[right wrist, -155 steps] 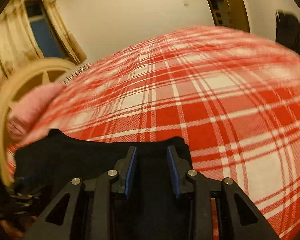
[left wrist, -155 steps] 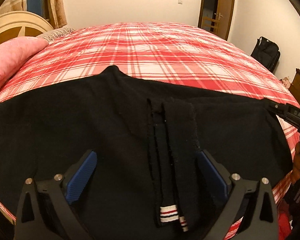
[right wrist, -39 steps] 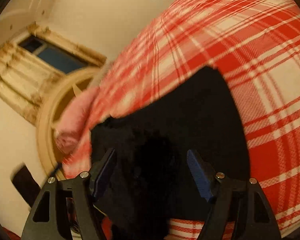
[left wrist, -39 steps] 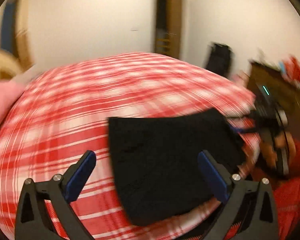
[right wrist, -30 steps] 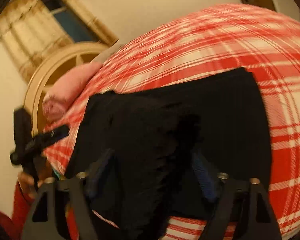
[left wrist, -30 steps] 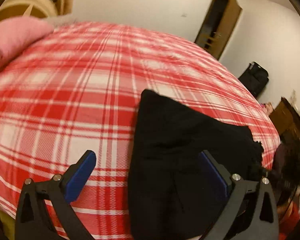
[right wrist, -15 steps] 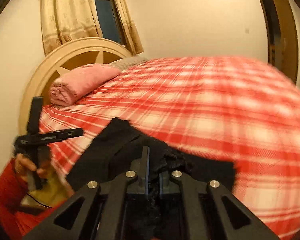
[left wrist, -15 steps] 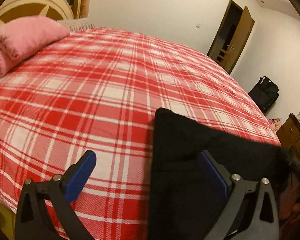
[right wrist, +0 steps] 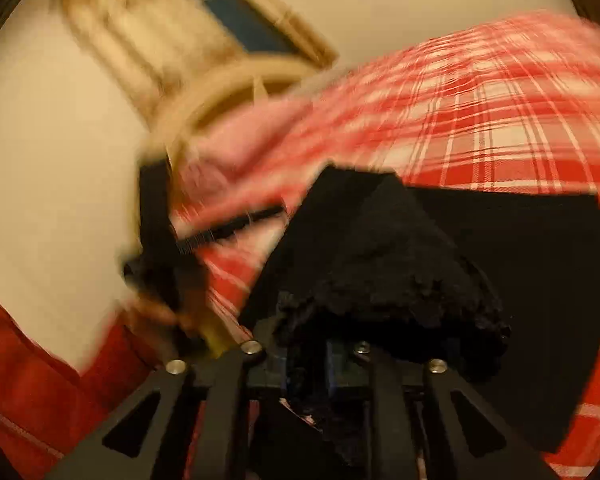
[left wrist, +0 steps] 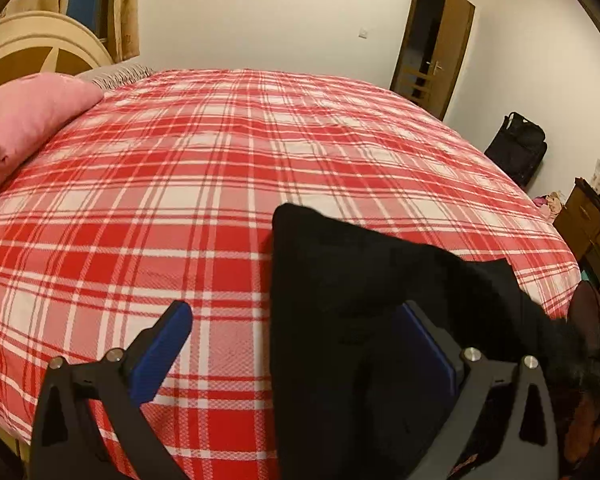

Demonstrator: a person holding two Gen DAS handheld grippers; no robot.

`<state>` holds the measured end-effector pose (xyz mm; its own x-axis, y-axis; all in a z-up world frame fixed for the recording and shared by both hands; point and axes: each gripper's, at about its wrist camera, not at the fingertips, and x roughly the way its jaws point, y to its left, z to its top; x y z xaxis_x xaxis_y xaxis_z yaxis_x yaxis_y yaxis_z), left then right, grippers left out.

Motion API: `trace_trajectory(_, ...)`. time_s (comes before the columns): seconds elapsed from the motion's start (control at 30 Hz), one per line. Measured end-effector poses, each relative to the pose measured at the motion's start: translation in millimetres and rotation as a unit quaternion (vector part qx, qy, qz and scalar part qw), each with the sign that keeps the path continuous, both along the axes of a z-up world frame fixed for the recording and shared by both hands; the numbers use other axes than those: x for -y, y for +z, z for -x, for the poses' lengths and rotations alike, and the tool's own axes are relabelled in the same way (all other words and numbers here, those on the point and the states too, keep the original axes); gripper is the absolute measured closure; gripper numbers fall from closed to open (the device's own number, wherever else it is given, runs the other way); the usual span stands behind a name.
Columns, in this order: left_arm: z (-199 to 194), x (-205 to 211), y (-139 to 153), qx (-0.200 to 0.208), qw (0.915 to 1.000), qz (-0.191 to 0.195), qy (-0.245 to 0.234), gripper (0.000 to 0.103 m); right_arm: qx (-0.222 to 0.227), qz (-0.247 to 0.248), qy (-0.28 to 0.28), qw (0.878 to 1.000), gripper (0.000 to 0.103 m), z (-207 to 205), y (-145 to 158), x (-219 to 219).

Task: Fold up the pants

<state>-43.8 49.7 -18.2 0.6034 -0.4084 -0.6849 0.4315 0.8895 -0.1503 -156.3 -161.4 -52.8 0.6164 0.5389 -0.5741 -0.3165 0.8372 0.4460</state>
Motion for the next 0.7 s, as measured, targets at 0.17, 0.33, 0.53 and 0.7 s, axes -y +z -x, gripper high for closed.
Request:
trace_trajectory(0.17,8,-1,3,0.010,0.9998,-0.004,-0.015,0.000,-0.014,-0.026,-0.102,0.994,0.058,18,3,71)
trace_trajectory(0.33,18,7,-8,0.000,0.9991,-0.021,-0.037,0.000,0.030,0.080,-0.198,0.976,0.057,40,0,102)
trace_trajectory(0.53,47,18,1,0.020,0.9940,-0.034,-0.102,0.000,0.018,0.181,-0.157,0.971,0.057,26,-28,68)
trace_trajectory(0.7,75,44,5,0.051,0.9804,-0.065,-0.179,0.000,0.032,0.143,-0.101,0.984,0.057,13,-22,43)
